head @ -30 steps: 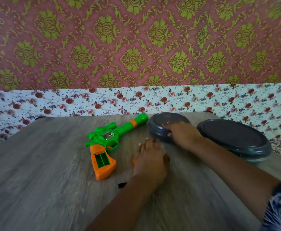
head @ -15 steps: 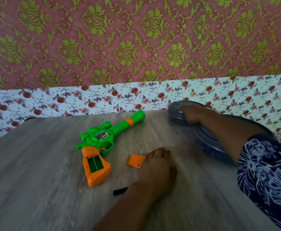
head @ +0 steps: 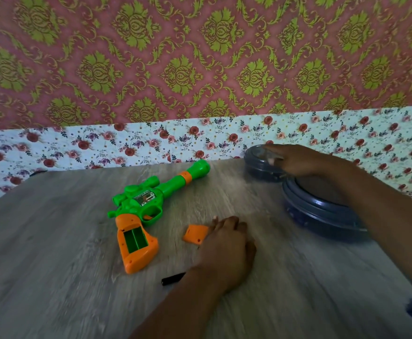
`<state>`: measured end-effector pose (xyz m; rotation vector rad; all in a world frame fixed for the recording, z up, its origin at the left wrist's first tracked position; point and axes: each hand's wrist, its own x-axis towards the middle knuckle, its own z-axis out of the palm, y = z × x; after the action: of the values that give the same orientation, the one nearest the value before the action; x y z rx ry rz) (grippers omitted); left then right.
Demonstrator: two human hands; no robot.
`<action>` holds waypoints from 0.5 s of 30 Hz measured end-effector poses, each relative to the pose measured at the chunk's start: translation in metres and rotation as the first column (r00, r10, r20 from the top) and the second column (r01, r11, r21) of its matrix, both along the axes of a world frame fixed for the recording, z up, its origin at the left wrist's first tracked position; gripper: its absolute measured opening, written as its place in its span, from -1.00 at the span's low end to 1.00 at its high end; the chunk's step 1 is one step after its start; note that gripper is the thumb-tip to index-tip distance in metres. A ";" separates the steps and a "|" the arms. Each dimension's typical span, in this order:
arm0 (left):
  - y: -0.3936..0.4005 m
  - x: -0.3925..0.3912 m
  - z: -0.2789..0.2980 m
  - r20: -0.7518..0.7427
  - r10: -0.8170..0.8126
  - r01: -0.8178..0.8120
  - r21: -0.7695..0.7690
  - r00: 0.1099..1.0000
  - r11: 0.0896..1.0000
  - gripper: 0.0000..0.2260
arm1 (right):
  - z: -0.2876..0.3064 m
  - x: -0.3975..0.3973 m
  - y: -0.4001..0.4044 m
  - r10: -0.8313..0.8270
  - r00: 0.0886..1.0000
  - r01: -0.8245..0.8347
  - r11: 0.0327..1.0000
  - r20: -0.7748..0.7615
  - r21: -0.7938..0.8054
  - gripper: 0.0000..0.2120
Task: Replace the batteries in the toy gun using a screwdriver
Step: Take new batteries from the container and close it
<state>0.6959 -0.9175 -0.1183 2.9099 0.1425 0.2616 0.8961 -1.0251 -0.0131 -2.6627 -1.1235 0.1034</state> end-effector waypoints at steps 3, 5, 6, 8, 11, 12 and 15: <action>-0.001 -0.001 0.004 0.024 -0.019 0.018 0.049 1.000 0.999 -0.53 | 0.005 -0.041 -0.034 -0.006 1.000 0.005 0.989 0.006 0.145 -0.50; -0.004 -0.002 0.006 0.129 -0.025 0.022 0.023 0.991 1.000 -0.46 | 0.003 -0.059 -0.053 -0.059 0.997 0.069 0.969 -0.051 0.237 -0.54; -0.008 -0.005 0.008 0.214 -0.019 0.028 -0.043 0.977 0.999 -0.42 | 0.000 -0.065 -0.063 -0.107 0.992 0.120 0.964 -0.065 0.239 -0.55; -0.016 -0.009 0.012 0.355 0.030 0.061 -0.244 0.935 0.968 -0.49 | -0.009 -0.069 -0.076 -0.210 0.977 0.213 0.967 -0.041 0.140 -0.55; -0.029 -0.010 0.012 0.384 0.083 0.095 -0.423 0.920 0.901 -0.54 | -0.027 -0.071 -0.080 -0.274 0.960 0.273 0.962 0.060 0.016 -0.51; -0.033 -0.010 0.010 0.361 0.089 0.089 -0.449 0.928 0.889 -0.50 | -0.031 -0.074 -0.078 -0.276 0.957 0.276 0.961 0.087 0.007 -0.50; -0.041 -0.010 0.008 0.250 0.071 0.056 -0.466 0.966 0.883 -0.30 | -0.035 -0.090 -0.062 -0.249 0.962 0.247 0.969 0.110 0.034 -0.46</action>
<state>0.6856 -0.9583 -0.1103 2.3653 0.1499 0.5278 0.8057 -1.0875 -0.0476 -2.7959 -0.8059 -0.1063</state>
